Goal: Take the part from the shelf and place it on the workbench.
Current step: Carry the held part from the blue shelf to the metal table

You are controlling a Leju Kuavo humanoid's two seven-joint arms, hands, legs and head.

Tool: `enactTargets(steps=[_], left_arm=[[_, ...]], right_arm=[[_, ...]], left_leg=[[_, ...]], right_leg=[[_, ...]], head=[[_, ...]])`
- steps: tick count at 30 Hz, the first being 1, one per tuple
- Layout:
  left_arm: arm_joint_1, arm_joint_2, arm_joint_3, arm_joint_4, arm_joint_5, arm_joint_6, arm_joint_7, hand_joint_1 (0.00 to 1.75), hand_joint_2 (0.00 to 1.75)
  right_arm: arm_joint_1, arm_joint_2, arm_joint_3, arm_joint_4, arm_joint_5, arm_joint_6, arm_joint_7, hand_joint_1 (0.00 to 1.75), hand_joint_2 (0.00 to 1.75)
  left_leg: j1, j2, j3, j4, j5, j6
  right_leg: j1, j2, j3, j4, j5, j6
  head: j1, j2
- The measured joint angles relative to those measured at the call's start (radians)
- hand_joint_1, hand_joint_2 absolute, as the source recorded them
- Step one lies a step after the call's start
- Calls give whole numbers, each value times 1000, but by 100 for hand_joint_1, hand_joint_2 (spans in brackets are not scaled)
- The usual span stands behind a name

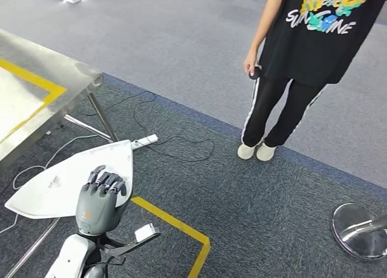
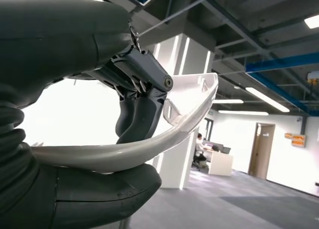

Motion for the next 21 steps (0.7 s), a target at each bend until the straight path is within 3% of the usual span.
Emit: enactTargets(steps=[1, 2, 4, 6, 8, 10, 11, 13, 15, 17, 18, 19, 20, 21], left_arm=[[1, -1, -3, 2, -3, 0, 2, 175, 175], [1, -2, -6, 3, -6, 0, 5, 175, 175], [1, -3, -10, 6, -9, 0, 9, 175, 175], [1, -3, -11, 7, -10, 0, 11, 175, 175], [1, -3, -11, 7, -10, 0, 11, 175, 175], [0, -3, -11, 6, -10, 0, 11, 175, 175], [1, -3, -12, 7, -10, 0, 12, 175, 175], [3, -2, -13, 7, -11, 0, 14, 175, 175], [2, -1, -14, 8, -11, 1, 16, 175, 175], [1, -1, -14, 10, -11, 1, 17, 175, 175], [2, -1, -14, 12, -11, 1, 18, 175, 175], [3, -1, -14, 13, -11, 1, 18, 175, 175], [3, -1, -14, 13, -12, 1, 19, 175, 175], [3, 0, -14, 13, -12, 1, 20, 175, 175]], right_arm=[[0, 0, 0, 0, 1, 0, 0, 0, 0], [-1, 0, 0, 0, 2, 0, 0, 0, 0], [-2, 0, 0, 0, 3, 0, -1, 0, 0], [-3, 0, 0, 0, 4, 1, -2, 0, 0], [-3, 0, 0, 0, 4, 1, -2, 0, 0], [-3, 1, 0, 0, 4, 2, -2, 0, 0], [-3, 2, 0, 1, 5, 2, -2, 0, 0], [-2, 3, 0, 1, 5, 3, -2, 0, 0], [1, 3, 0, 1, 5, 3, -2, 0, 0], [3, 3, -1, 1, 5, 3, -1, 0, 0], [4, 3, -1, 1, 5, 3, -1, 0, 0], [5, 3, -1, 1, 5, 3, 0, 0, 0], [5, 3, -1, 1, 5, 3, 1, 0, 0], [6, 3, -1, 1, 5, 2, 1, 0, 0]], left_leg=[[0, -13, 0, 0, 0, 0], [1, -27, 1, 1, 1, 0], [5, -57, 2, 3, 1, -6], [8, -77, 1, 7, 0, -14], [8, -83, -1, 9, 0, -18], [7, -90, -4, 12, 0, -21], [9, -103, -9, 13, 3, -28], [7, -73, -37, 52, -18, -45], [4, -14, -92, 165, -78, -54], [5, -1, -145, 278, -122, -55], [5, 0, -151, 293, -117, -54], [4, 2, -138, 272, -97, -51], [2, 11, -108, 218, -64, -47], [-3, 34, -71, 150, -36, -42]], right_leg=[[0, 4, -23, 41, -8, 1], [-1, 6, -27, 42, 5, 2], [-8, 24, 16, -60, 74, 6], [-18, 64, 70, -176, 128, 13], [-24, 89, 86, -211, 137, 16], [-25, 96, 89, -218, 132, 13], [-24, 90, 91, -222, 131, 4], [-19, 61, 97, -230, 132, -22], [-14, 23, 97, -232, 133, -39], [-10, -7, 96, -232, 131, -43], [-8, -21, 97, -232, 130, -44], [-7, -34, 98, -232, 129, -45], [-6, -46, 100, -232, 127, -45], [-4, -57, 103, -232, 125, -43]], head=[[0, 0], [0, 0], [0, 0], [1, 0], [2, 0], [2, 0], [2, 0], [-4, 0], [-10, 0], [-11, 0], [-11, 0], [-11, 0], [-11, 0], [-11, 0]])
